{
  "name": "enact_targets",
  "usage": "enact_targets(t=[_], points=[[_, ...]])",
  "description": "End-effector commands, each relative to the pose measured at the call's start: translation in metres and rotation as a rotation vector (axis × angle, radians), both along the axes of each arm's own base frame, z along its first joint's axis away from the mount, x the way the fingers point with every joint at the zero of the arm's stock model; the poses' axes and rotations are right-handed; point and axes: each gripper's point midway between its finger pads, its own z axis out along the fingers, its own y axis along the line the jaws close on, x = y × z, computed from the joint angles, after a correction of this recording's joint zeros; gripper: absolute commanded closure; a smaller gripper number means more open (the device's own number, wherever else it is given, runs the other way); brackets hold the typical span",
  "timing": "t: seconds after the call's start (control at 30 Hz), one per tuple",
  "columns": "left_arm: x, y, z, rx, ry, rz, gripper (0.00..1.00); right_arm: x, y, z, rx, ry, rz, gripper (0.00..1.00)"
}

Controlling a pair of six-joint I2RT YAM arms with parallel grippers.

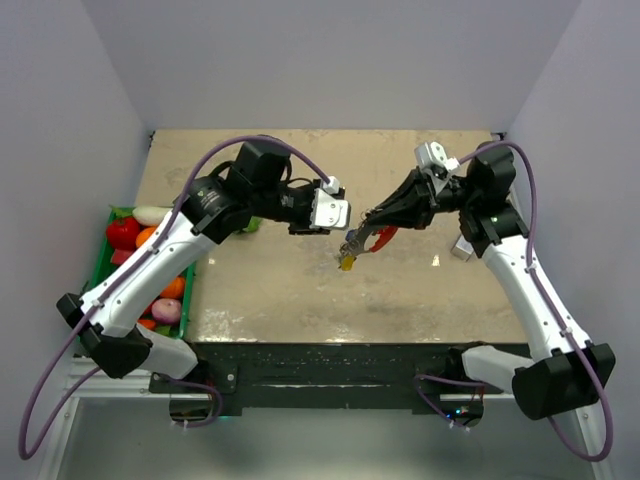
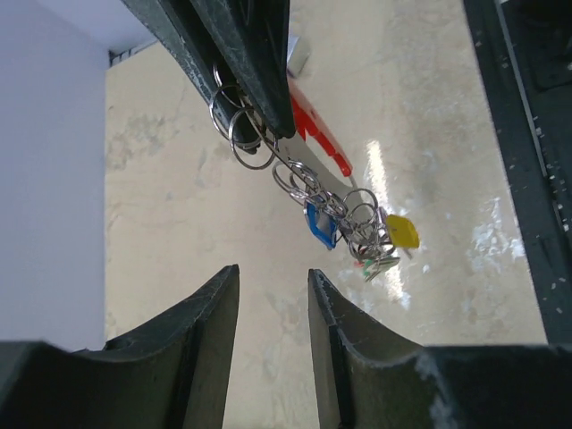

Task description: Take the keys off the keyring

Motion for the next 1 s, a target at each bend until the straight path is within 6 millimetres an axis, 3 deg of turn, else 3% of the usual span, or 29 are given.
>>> enact_targets(t=[0.0, 0.2, 0.63, 0.97], points=[[-0.021, -0.014, 0.009, -0.108, 0.112, -0.164, 0.59, -0.041, -0.008, 0.023, 0.018, -0.110, 0.145, 1.00], [-0.031, -0.017, 0.003, -0.153, 0.206, -0.268, 0.58, -0.053, -0.011, 0.030, 0.018, -0.129, 0.145, 1.00], [-0.051, -0.028, 0.011, -0.212, 0.335, -0.400, 0.59, -0.054, -0.012, 0.030, 0.023, -0.137, 0.125, 1.00], [-0.044, -0.033, 0.001, -0.201, 0.360, -0.387, 0.75, -0.055, -0.013, 0.033, 0.026, -0.146, 0.118, 1.00]])
